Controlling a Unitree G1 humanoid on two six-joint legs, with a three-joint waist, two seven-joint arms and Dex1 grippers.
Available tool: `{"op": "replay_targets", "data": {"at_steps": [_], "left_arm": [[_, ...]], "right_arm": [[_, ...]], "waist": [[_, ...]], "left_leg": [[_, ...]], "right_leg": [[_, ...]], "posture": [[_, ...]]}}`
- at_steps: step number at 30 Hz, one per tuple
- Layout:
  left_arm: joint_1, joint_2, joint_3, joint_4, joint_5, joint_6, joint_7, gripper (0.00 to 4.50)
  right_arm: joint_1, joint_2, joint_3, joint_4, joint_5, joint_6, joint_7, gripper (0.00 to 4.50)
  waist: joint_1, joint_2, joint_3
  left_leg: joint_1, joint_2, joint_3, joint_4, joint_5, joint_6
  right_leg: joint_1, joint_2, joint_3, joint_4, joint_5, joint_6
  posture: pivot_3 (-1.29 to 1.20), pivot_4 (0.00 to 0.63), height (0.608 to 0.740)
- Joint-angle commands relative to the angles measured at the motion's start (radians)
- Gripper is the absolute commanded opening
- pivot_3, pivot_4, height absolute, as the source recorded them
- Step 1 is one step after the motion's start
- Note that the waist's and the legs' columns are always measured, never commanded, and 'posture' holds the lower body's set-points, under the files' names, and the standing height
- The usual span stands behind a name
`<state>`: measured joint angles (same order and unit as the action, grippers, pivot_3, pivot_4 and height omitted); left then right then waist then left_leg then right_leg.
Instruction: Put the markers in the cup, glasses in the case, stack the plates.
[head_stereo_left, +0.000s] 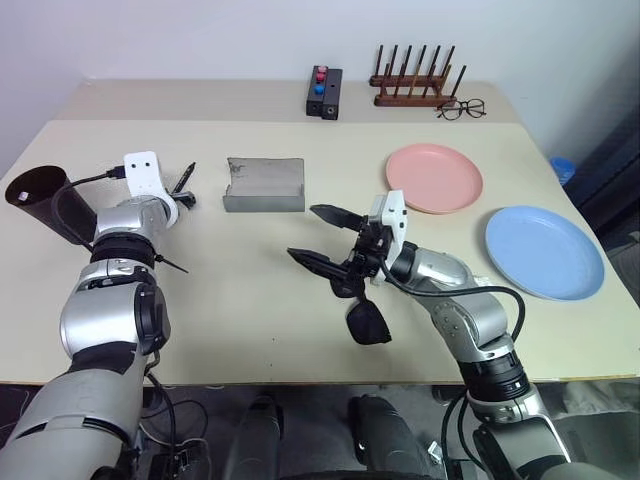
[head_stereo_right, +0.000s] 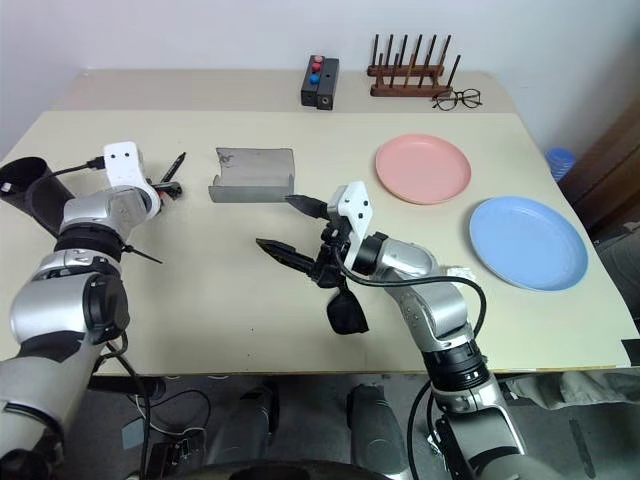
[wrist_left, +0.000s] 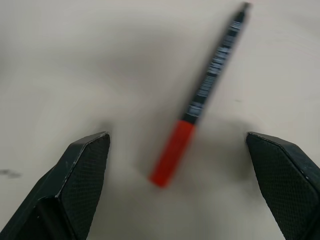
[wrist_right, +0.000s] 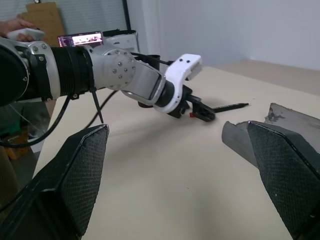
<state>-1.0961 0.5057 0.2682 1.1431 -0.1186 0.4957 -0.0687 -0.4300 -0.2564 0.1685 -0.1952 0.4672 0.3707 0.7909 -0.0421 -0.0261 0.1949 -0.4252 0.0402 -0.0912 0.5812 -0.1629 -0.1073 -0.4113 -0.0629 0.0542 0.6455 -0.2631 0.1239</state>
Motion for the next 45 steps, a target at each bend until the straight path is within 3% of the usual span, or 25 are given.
{"op": "replay_targets", "data": {"at_steps": [1,3,8,14,20,23,28,32,45], "left_arm": [[-0.012,0.002,0.012,-0.005,-0.016,0.006,-0.013,3.93],[0.000,-0.004,0.014,-0.025,-0.022,0.003,-0.021,3.14],[0.034,-0.016,-0.003,-0.114,-0.021,0.029,-0.026,0.62],[0.191,-0.053,-0.014,-0.534,-0.013,0.261,0.064,0.62],[0.296,-0.216,0.195,-1.078,-0.046,0.764,0.278,0.62],[0.330,-0.280,0.208,-1.258,-0.009,0.919,0.324,1.94],[0.337,-0.269,0.176,-1.261,0.026,0.870,0.320,4.48],[0.274,-0.217,0.172,-1.097,0.018,0.715,0.272,4.48],[-0.059,-0.087,0.161,-0.193,0.012,0.281,0.194,4.48]], "right_arm": [[0.000,0.002,-0.010,-0.029,0.002,-0.021,0.001,4.50],[0.001,0.001,-0.010,-0.030,0.001,-0.021,0.002,4.50],[-0.003,0.002,-0.009,-0.027,0.001,-0.020,0.003,4.50],[0.004,-0.002,-0.010,-0.036,-0.001,-0.018,0.004,4.50],[0.010,-0.010,-0.011,-0.037,0.000,-0.016,0.013,4.50],[0.002,-0.010,-0.009,-0.025,-0.001,-0.017,0.021,4.50],[-0.006,-0.005,-0.003,-0.012,-0.002,-0.017,0.035,4.50],[-0.016,0.001,-0.001,0.000,-0.006,-0.018,0.040,4.50],[-0.004,0.000,-0.008,-0.016,-0.015,-0.022,0.015,4.50]], "waist": [[0.000,0.000,0.000],[0.000,0.000,0.000],[0.000,0.000,0.000],[-0.003,0.000,0.000],[-0.001,0.000,0.000],[-0.002,0.000,0.000],[-0.001,0.000,0.000],[-0.001,0.000,0.000],[-0.001,0.000,0.000]], "left_leg": [[0.000,0.000,0.000,0.000,0.000,0.000],[0.000,0.000,0.000,0.000,0.000,0.000],[0.000,0.000,0.000,0.000,0.000,0.000],[0.000,0.000,0.000,0.000,0.000,0.000],[0.000,0.000,0.000,0.000,0.000,0.000],[0.001,0.000,0.000,0.001,0.000,0.000],[0.001,0.000,0.000,0.001,0.000,0.000],[0.001,0.000,0.000,0.001,0.000,0.000],[0.000,0.000,0.000,0.000,0.000,0.000]], "right_leg": [[0.000,0.000,0.000,0.000,0.000,0.000],[0.000,0.000,0.000,0.000,0.000,0.000],[0.000,0.000,0.000,0.000,0.000,0.000],[0.000,0.000,0.000,0.000,0.000,0.000],[0.000,0.000,0.000,0.001,0.000,0.000],[0.001,0.000,0.000,0.002,0.000,0.000],[0.001,0.000,0.000,0.002,0.000,0.000],[0.001,0.000,0.000,0.001,0.000,0.000],[0.000,0.000,0.000,0.000,0.000,0.000]], "posture": [[0.00,0.150,0.740],[0.00,0.150,0.740],[0.00,0.150,0.740],[0.00,0.150,0.740],[0.00,0.150,0.740],[0.00,0.150,0.740],[0.00,0.150,0.740],[0.00,0.150,0.740],[0.00,0.150,0.740]]}}
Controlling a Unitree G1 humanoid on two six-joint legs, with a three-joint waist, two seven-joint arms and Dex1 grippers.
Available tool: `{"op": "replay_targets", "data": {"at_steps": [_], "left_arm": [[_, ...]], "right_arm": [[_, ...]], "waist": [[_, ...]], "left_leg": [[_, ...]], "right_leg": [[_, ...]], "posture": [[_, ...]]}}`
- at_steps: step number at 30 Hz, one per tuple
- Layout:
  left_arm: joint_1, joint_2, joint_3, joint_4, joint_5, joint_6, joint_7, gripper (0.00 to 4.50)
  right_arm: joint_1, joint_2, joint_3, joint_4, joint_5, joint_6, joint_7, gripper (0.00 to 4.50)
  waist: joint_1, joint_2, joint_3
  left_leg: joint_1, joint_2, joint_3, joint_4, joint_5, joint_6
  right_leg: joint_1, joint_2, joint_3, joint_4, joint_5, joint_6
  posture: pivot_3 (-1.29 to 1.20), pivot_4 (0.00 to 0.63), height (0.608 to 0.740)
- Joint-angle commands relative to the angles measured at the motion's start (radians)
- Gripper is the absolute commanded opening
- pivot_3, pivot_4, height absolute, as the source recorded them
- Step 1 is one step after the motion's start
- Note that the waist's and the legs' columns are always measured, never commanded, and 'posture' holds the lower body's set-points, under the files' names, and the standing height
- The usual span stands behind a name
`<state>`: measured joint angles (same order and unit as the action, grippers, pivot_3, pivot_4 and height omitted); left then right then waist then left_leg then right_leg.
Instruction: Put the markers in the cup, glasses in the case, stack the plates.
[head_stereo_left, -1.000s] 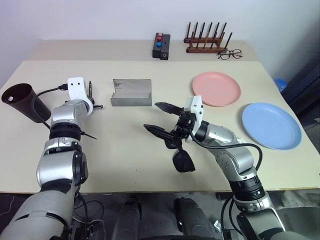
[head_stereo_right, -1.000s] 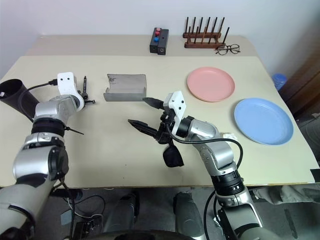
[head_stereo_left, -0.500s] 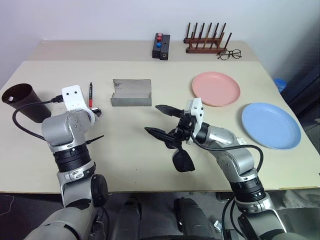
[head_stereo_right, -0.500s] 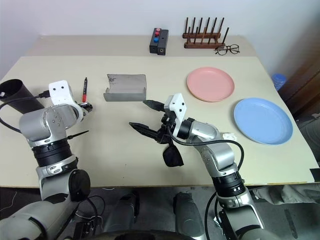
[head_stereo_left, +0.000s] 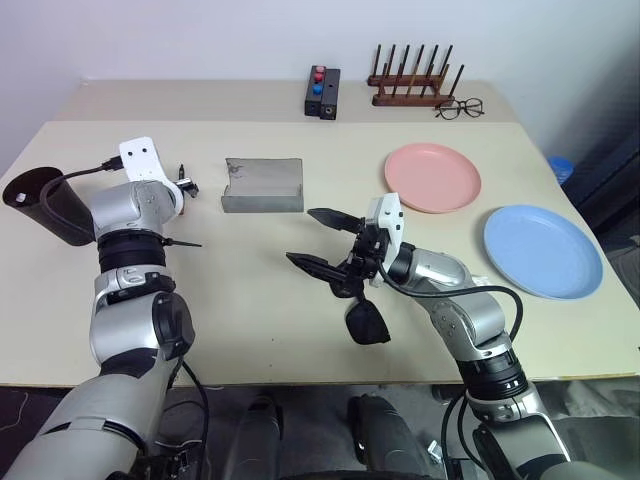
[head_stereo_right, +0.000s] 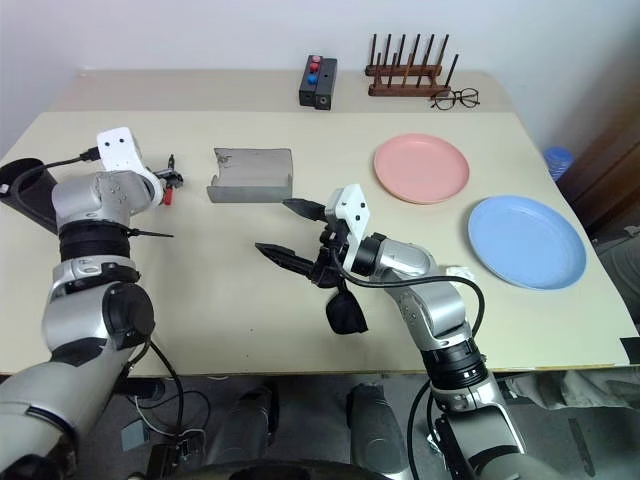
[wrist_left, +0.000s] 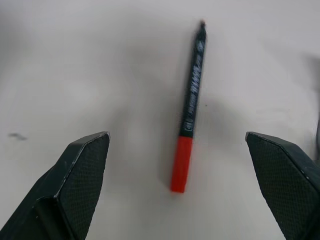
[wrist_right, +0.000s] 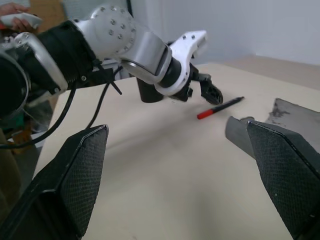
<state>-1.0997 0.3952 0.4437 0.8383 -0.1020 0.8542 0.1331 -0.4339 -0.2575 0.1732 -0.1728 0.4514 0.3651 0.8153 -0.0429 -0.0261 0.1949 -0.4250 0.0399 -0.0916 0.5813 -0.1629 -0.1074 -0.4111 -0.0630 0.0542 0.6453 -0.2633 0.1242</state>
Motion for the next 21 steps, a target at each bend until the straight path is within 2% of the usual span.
{"op": "replay_targets", "data": {"at_steps": [1,2,5,12,13,18,21], "left_arm": [[-0.066,0.026,-0.016,0.147,-0.005,-0.101,-0.010,4.48],[-0.076,0.030,-0.019,0.177,-0.006,-0.121,-0.012,4.48],[-0.097,0.039,-0.011,0.239,-0.022,-0.177,-0.008,3.67],[-0.111,0.050,-0.030,0.279,-0.036,-0.203,-0.011,0.26],[-0.108,0.048,-0.034,0.267,-0.035,-0.203,-0.014,0.10],[-0.069,0.032,-0.044,0.116,-0.049,-0.121,0.021,0.10],[0.001,-0.011,-0.011,-0.158,-0.079,0.079,0.093,0.10]], "right_arm": [[0.001,0.001,-0.014,-0.041,0.000,-0.016,-0.013,4.50],[0.002,0.001,-0.015,-0.042,0.000,-0.016,-0.016,4.50],[0.011,-0.004,-0.018,-0.051,0.000,-0.015,-0.022,4.50],[0.013,-0.006,-0.017,-0.052,0.001,-0.015,-0.027,4.50],[0.011,-0.006,-0.016,-0.051,0.001,-0.015,-0.027,4.50],[0.005,-0.005,-0.015,-0.043,0.000,-0.019,-0.023,4.50],[0.005,-0.007,-0.016,-0.041,-0.001,-0.020,-0.020,4.50]], "waist": [[0.000,0.000,0.000],[0.000,0.000,0.000],[0.000,0.000,0.000],[0.002,0.000,0.000],[0.002,0.000,0.000],[0.000,0.000,0.000],[-0.002,0.000,0.000]], "left_leg": [[0.000,0.000,0.000,0.000,0.000,0.000],[0.000,0.000,0.000,0.000,0.000,0.000],[0.000,0.000,0.000,0.000,0.000,0.000],[0.000,0.000,0.000,0.000,0.000,0.000],[0.000,0.000,0.000,0.000,0.000,0.000],[0.000,0.000,0.000,0.000,0.000,0.000],[0.000,0.000,0.000,-0.001,0.000,0.000]], "right_leg": [[0.000,0.000,0.000,0.000,0.000,0.000],[0.000,0.000,0.000,0.000,0.000,0.000],[0.000,0.000,0.000,0.000,0.000,0.000],[0.000,0.000,0.000,0.000,0.000,0.000],[0.000,0.000,0.000,0.000,0.000,0.000],[0.000,0.000,0.000,0.000,0.000,0.000],[0.000,0.000,0.000,0.000,0.000,0.000]], "posture": [[0.00,0.150,0.740],[0.00,0.150,0.740],[0.00,0.150,0.740],[0.00,0.150,0.740],[0.00,0.150,0.740],[0.00,0.150,0.740],[0.00,0.150,0.740]]}}
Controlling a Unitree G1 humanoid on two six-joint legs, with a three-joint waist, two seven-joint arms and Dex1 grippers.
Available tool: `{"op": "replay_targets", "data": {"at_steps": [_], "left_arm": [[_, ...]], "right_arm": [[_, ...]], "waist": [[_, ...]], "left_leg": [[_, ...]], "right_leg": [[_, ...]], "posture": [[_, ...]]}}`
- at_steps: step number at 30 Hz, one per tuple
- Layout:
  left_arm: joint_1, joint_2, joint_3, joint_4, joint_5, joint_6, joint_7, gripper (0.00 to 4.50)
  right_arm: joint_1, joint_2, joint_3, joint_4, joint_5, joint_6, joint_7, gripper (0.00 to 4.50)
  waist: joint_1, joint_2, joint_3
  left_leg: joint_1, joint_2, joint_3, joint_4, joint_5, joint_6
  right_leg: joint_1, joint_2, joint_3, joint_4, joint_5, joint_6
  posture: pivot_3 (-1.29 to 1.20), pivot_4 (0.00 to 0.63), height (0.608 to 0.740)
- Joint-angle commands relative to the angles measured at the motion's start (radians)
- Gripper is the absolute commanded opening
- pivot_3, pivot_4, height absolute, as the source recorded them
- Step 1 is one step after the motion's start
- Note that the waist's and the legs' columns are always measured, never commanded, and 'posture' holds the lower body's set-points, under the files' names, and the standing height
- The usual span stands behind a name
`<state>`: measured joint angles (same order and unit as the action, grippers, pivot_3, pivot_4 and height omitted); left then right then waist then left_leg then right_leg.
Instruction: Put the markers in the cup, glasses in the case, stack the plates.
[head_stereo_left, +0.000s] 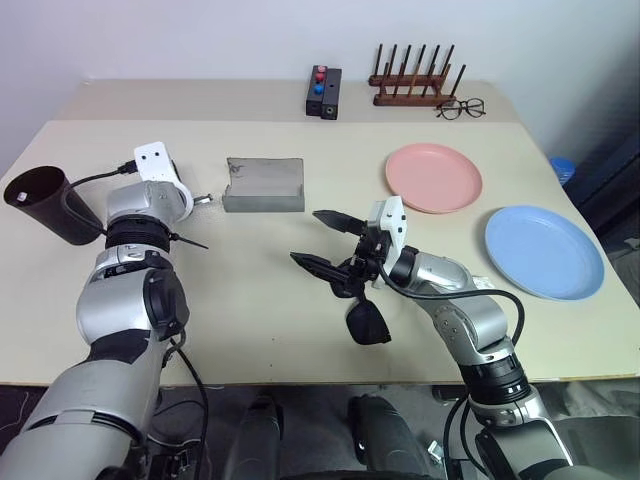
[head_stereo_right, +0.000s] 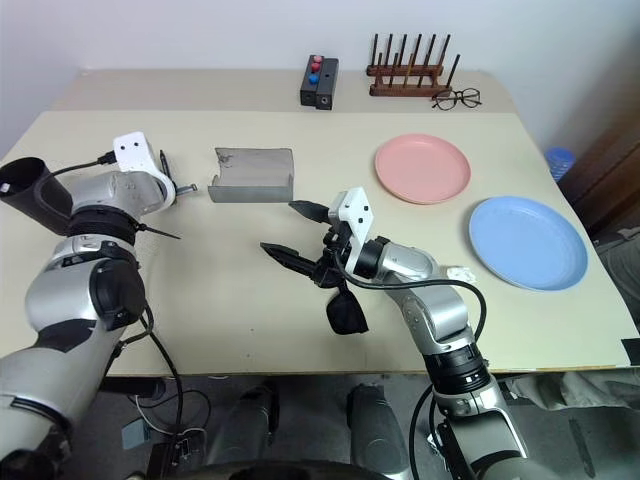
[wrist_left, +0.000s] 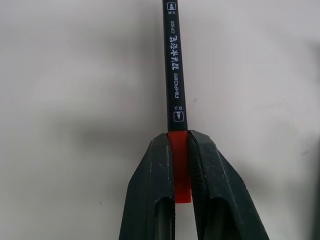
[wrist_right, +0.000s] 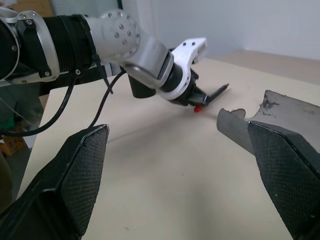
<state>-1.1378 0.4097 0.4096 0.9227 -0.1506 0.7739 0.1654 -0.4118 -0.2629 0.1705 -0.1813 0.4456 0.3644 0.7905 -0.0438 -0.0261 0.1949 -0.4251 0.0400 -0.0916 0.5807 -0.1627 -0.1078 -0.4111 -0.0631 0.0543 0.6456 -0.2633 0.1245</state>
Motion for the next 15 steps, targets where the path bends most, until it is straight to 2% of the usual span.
{"op": "replay_targets", "data": {"at_steps": [1,5,8,10,13,15], "left_arm": [[0.071,-0.047,0.038,-0.363,-0.039,0.244,0.088,0.10],[0.190,-0.172,0.132,-0.841,-0.019,0.605,0.193,0.10],[0.272,-0.253,0.174,-1.086,0.042,0.796,0.225,0.10],[0.298,-0.295,0.204,-1.167,0.070,0.838,0.232,0.10],[0.324,-0.335,0.224,-1.211,0.097,0.841,0.223,1.23],[0.328,-0.338,0.218,-1.211,0.114,0.841,0.213,2.21]], "right_arm": [[-0.017,-0.002,-0.014,-0.033,0.005,-0.019,0.005,4.50],[-0.014,-0.008,-0.017,-0.033,0.006,-0.019,0.009,4.50],[-0.018,-0.011,-0.018,-0.026,0.006,-0.020,0.015,4.50],[-0.022,-0.011,-0.019,-0.023,0.005,-0.020,0.017,4.50],[-0.024,-0.010,-0.013,-0.016,0.005,-0.020,0.027,4.50],[-0.024,-0.009,-0.010,-0.014,0.004,-0.020,0.030,4.50]], "waist": [[0.000,0.000,0.000],[-0.001,0.000,0.000],[-0.002,0.000,0.000],[-0.001,0.000,0.000],[0.003,0.000,0.000],[0.003,0.000,0.000]], "left_leg": [[0.000,0.000,0.000,0.000,0.000,0.000],[0.000,0.000,0.000,0.000,0.000,0.000],[0.001,0.000,0.000,0.000,0.000,0.000],[0.001,0.000,0.000,0.000,0.000,0.000],[0.001,0.000,0.000,0.001,0.000,0.000],[0.001,0.000,0.000,0.002,0.000,0.000]], "right_leg": [[0.000,0.000,0.000,0.000,0.000,0.000],[0.000,0.000,0.000,0.001,0.000,0.000],[0.000,0.000,0.000,0.002,0.000,0.000],[0.000,0.000,0.000,0.002,0.000,0.000],[0.001,0.000,0.000,0.002,0.000,0.000],[0.001,0.000,0.000,0.001,0.000,0.000]], "posture": [[0.00,0.150,0.740],[0.00,0.150,0.740],[0.00,0.150,0.740],[0.00,0.150,0.740],[0.00,0.150,0.740],[0.00,0.150,0.740]]}}
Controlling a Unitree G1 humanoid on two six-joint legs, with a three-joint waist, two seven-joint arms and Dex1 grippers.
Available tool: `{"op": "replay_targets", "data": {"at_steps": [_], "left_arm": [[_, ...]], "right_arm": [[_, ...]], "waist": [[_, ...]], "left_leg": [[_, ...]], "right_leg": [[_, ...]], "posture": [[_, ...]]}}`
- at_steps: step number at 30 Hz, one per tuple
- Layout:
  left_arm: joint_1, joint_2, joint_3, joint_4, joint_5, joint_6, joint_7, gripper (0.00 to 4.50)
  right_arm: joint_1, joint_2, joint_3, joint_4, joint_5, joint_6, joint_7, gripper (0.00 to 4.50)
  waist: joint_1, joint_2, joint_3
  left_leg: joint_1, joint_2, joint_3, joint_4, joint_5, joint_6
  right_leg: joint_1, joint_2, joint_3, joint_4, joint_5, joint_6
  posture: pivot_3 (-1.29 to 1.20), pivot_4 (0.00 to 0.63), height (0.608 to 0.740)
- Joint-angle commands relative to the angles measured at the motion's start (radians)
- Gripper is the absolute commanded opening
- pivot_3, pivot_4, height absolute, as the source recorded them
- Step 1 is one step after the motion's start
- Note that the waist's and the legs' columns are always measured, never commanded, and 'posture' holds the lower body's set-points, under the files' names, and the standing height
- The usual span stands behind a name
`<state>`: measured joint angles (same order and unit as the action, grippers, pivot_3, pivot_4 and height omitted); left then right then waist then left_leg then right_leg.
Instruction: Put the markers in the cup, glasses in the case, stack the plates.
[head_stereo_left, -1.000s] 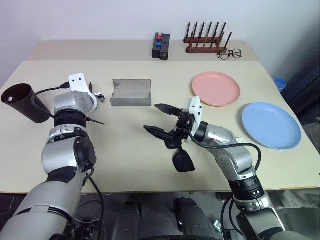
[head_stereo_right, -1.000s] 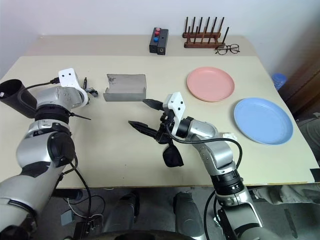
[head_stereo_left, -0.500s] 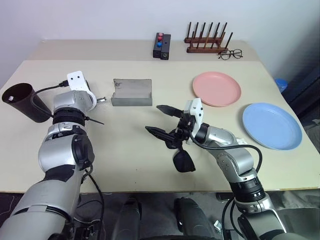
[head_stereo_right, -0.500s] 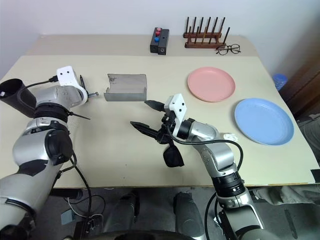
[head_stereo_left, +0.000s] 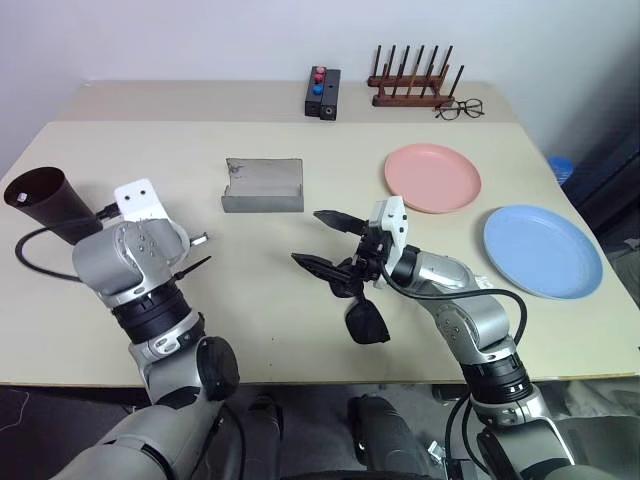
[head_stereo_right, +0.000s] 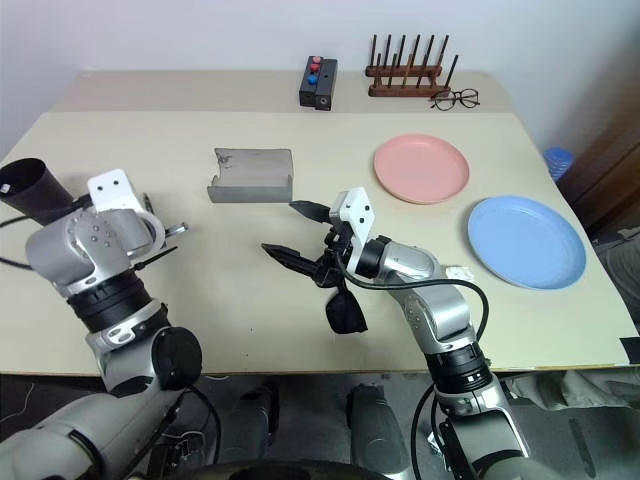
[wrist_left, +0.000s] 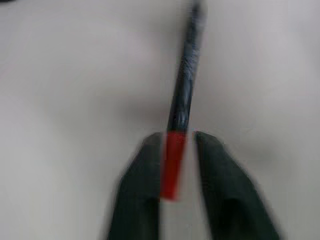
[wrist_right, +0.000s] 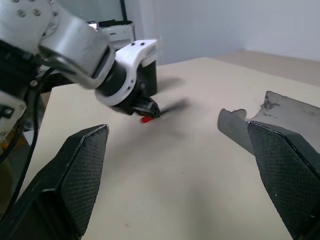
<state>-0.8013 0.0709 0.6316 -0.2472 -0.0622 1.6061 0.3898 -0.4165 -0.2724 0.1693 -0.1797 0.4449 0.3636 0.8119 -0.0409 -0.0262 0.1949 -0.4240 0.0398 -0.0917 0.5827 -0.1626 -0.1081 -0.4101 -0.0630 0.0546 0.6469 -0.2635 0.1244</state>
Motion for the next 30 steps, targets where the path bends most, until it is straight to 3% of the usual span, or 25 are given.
{"op": "replay_targets", "data": {"at_steps": [1,2,13,20,23,27,30], "left_arm": [[-0.009,0.006,-0.011,-0.037,0.029,0.008,-0.021,2.65],[-0.011,0.016,-0.019,-0.023,0.031,0.006,-0.032,3.05],[-0.051,0.132,-0.049,0.252,0.050,-0.160,-0.100,3.05],[-0.047,0.170,-0.041,0.314,0.034,-0.190,-0.135,3.05],[-0.050,0.164,-0.023,0.329,0.021,-0.197,-0.151,2.22],[-0.049,0.149,-0.003,0.322,0.016,-0.206,-0.153,0.11],[-0.048,0.144,0.002,0.316,0.016,-0.207,-0.153,0.03]], "right_arm": [[-0.020,0.002,-0.008,-0.015,0.004,-0.020,0.009,4.50],[-0.022,0.004,-0.008,-0.013,0.004,-0.020,0.009,4.50],[-0.009,0.003,-0.013,-0.024,-0.008,-0.022,0.000,4.50],[0.000,0.002,-0.015,-0.036,-0.010,-0.023,-0.013,4.50],[-0.002,0.006,-0.011,-0.032,-0.013,-0.028,-0.014,4.50],[-0.019,0.011,-0.010,-0.013,-0.014,-0.035,-0.006,4.50],[-0.024,0.012,-0.010,-0.006,-0.015,-0.039,-0.001,4.50]], "waist": [[0.000,0.000,0.000],[0.000,0.000,0.000],[-0.003,0.000,0.000],[-0.002,0.000,0.000],[-0.002,0.000,0.000],[-0.002,0.000,0.000],[-0.001,0.000,0.000]], "left_leg": [[0.000,0.000,0.000,0.000,0.000,0.000],[0.000,0.000,0.000,0.001,0.000,0.000],[0.000,0.000,0.000,0.000,0.000,0.000],[0.000,0.000,0.000,0.000,0.000,0.000],[0.000,0.000,0.000,0.000,0.000,0.000],[0.000,0.000,0.000,0.000,0.000,0.000],[0.000,0.000,0.000,0.000,0.000,0.000]], "right_leg": [[0.000,0.000,0.000,0.000,0.000,0.000],[0.000,0.000,0.000,0.000,0.000,0.000],[0.000,0.000,0.000,0.000,0.000,0.000],[0.000,0.000,0.000,0.000,0.000,0.000],[0.000,0.000,0.000,0.000,0.000,0.000],[0.000,0.000,0.000,0.000,0.000,0.000],[0.000,0.000,0.000,0.000,0.000,0.000]], "posture": [[0.00,0.150,0.740],[0.00,0.150,0.740],[0.00,0.150,0.740],[0.00,0.150,0.740],[0.00,0.150,0.740],[0.00,0.150,0.740],[0.00,0.150,0.740]]}}
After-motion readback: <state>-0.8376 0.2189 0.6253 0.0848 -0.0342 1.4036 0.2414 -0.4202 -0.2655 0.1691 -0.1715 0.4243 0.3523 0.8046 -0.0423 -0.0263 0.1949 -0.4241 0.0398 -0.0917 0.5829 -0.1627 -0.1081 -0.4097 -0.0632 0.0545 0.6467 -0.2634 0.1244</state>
